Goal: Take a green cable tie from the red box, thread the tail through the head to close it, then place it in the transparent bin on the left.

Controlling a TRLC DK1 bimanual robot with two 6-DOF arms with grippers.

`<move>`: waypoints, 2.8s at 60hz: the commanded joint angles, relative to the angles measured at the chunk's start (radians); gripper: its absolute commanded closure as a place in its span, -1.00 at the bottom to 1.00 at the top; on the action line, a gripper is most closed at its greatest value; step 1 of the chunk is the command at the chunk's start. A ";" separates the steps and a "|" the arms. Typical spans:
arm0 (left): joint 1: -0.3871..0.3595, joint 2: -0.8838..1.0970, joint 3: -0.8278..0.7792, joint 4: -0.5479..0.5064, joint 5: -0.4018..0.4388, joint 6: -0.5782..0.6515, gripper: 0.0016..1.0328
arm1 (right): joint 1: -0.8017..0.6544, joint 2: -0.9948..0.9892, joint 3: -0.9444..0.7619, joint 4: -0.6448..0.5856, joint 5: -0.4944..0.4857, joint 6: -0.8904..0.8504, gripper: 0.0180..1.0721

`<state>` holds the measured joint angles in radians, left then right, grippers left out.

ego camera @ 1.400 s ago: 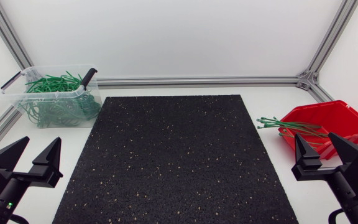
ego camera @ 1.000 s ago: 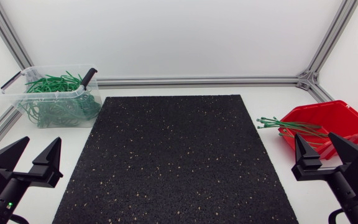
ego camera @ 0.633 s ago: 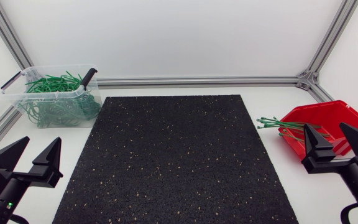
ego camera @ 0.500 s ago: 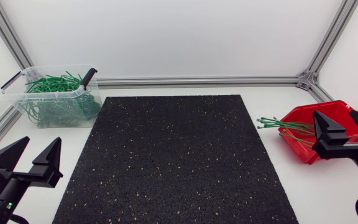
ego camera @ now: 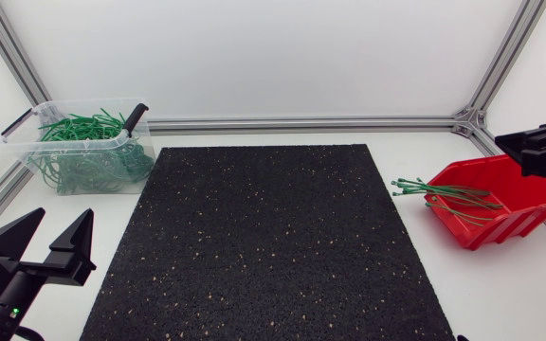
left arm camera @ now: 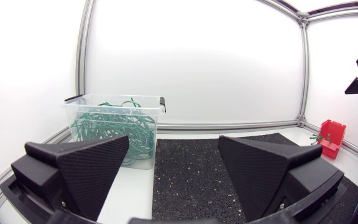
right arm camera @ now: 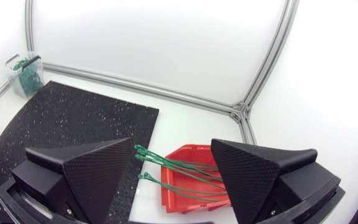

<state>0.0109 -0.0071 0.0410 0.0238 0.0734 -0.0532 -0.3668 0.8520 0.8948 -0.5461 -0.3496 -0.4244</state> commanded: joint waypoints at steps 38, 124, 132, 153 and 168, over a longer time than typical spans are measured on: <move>0.000 -0.005 -0.043 -0.004 0.006 -0.016 -0.94 | 0.000 0.392 -0.040 -0.045 0.040 -0.674 -0.74; 0.008 -0.005 -0.043 -0.005 0.006 -0.016 -0.94 | 0.006 0.545 -0.244 0.416 0.069 -0.718 0.13; 0.008 -0.005 -0.043 -0.005 0.006 -0.016 -0.94 | -0.006 0.556 -0.252 0.429 0.064 -0.731 0.13; 0.008 -0.005 -0.043 -0.005 0.005 -0.016 -0.94 | 0.006 0.568 -0.266 0.454 0.014 -0.732 0.89; 0.006 -0.005 -0.043 -0.005 0.005 -0.016 -0.94 | -0.021 0.444 -0.237 0.370 -0.035 -0.735 0.89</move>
<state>0.0109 -0.0071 0.0410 0.0238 0.0734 -0.0532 -0.3691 1.3361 0.6506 -0.1436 -0.3725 -1.1309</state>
